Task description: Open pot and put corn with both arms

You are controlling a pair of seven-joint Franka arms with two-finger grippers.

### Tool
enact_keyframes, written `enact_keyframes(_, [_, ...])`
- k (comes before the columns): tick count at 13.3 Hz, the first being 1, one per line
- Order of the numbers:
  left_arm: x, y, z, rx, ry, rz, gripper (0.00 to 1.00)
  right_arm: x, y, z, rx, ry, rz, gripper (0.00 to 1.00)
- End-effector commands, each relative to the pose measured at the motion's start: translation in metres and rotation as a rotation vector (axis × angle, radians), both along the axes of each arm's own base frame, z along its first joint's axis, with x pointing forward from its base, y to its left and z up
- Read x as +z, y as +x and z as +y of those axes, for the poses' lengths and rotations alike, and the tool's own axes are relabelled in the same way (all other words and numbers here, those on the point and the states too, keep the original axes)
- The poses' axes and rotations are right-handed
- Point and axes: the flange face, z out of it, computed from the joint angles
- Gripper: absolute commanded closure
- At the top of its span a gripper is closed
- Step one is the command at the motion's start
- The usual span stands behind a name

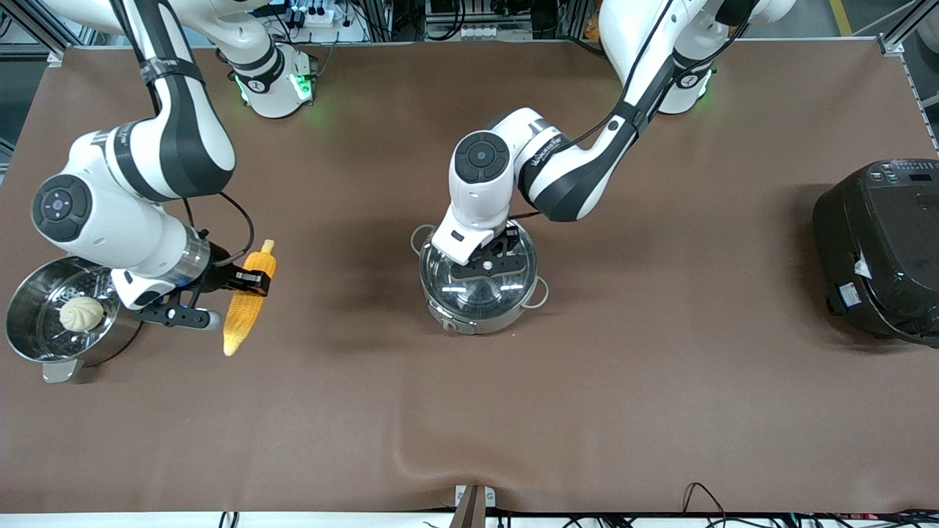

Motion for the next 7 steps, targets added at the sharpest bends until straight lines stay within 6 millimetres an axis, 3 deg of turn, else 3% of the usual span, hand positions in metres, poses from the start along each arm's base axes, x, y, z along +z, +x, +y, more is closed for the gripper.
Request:
enact_keyframes(1, [-0.0019, -0.0015, -0.0034, -0.024, 0.020, -0.012, 0.45, 0.0103, 0.0044, 0.0112, -0.005, 0.004, -0.011, 0.98])
enact_keyframes(3, [-0.0012, -0.0005, -0.0027, -0.024, 0.019, -0.013, 0.48, 0.0125, 0.0032, 0.0141, 0.007, -0.001, -0.003, 0.98])
enact_keyframes(4, [-0.0030, 0.0001, -0.0018, -0.024, 0.021, -0.011, 0.59, 0.0122, 0.0031, 0.0131, 0.006, -0.001, 0.000, 0.99])
enact_keyframes(6, [-0.0053, 0.0010, -0.0010, -0.030, 0.024, -0.010, 1.00, 0.0144, 0.0039, 0.0133, 0.006, -0.001, -0.004, 1.00])
enact_keyframes(7, [-0.0042, 0.0032, 0.0013, -0.030, 0.021, -0.009, 1.00, 0.0144, 0.0041, 0.0124, 0.004, -0.001, -0.004, 1.00])
